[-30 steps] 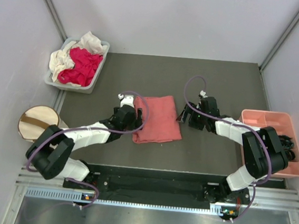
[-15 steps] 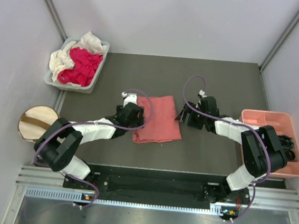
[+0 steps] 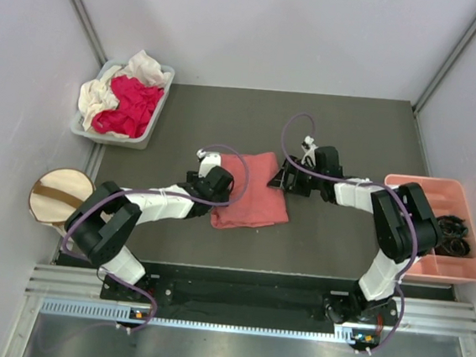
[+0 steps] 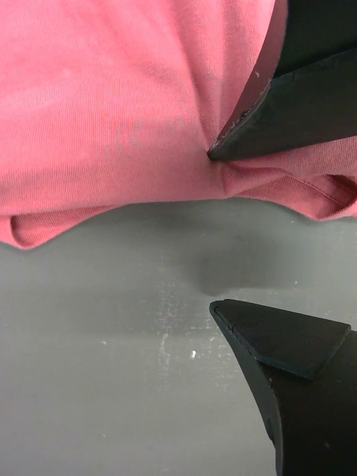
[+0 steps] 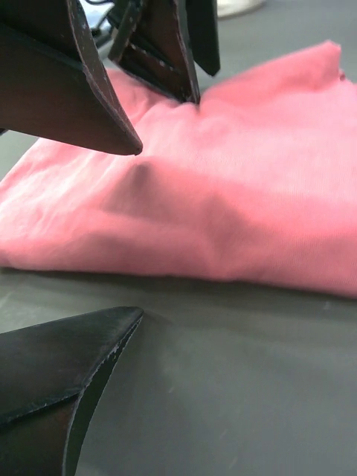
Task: Fold and stack the t-shirts
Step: Smooth out wrinkles on the folded tshirt, then put the neatly folded tshirt into the corner of the board with the right arm
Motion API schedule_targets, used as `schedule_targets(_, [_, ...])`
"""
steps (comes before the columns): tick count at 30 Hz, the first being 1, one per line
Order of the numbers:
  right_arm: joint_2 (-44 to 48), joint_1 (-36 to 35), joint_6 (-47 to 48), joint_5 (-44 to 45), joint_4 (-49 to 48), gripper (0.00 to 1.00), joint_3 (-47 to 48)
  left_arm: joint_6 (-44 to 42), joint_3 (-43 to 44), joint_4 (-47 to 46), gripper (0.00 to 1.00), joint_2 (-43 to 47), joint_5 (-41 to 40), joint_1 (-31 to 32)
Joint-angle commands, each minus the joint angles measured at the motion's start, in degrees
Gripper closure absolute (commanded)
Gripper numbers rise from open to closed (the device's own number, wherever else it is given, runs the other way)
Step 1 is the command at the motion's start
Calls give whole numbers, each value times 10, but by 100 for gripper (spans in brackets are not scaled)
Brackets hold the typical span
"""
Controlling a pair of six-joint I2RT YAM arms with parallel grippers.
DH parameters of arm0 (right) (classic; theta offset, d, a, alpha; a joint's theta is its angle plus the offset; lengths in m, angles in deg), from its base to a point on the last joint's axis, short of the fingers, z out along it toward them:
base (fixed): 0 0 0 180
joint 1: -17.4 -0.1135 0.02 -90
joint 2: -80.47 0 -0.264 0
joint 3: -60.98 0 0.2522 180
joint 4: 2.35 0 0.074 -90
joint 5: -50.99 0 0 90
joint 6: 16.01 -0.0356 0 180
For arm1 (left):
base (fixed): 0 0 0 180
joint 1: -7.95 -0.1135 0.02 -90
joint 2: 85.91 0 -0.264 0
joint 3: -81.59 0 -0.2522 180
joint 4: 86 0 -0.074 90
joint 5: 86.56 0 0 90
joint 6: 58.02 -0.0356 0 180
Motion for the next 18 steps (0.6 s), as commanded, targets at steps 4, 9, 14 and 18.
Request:
schedule_targets(4, [-53, 3, 40, -76, -3, 17, 7, 4, 14, 71, 21, -8, -36, -1])
schedule_targets(9, [-52, 3, 41, -90, -2, 17, -14, 7, 18, 75, 21, -7, -36, 0])
schedule_targets(14, [-50, 2, 35, -105, -8, 17, -37, 7, 18, 76, 21, -1, -34, -1])
schedule_targets(18, [-64, 1, 19, -119, -28, 17, -37, 7, 20, 76, 21, 0, -34, -1])
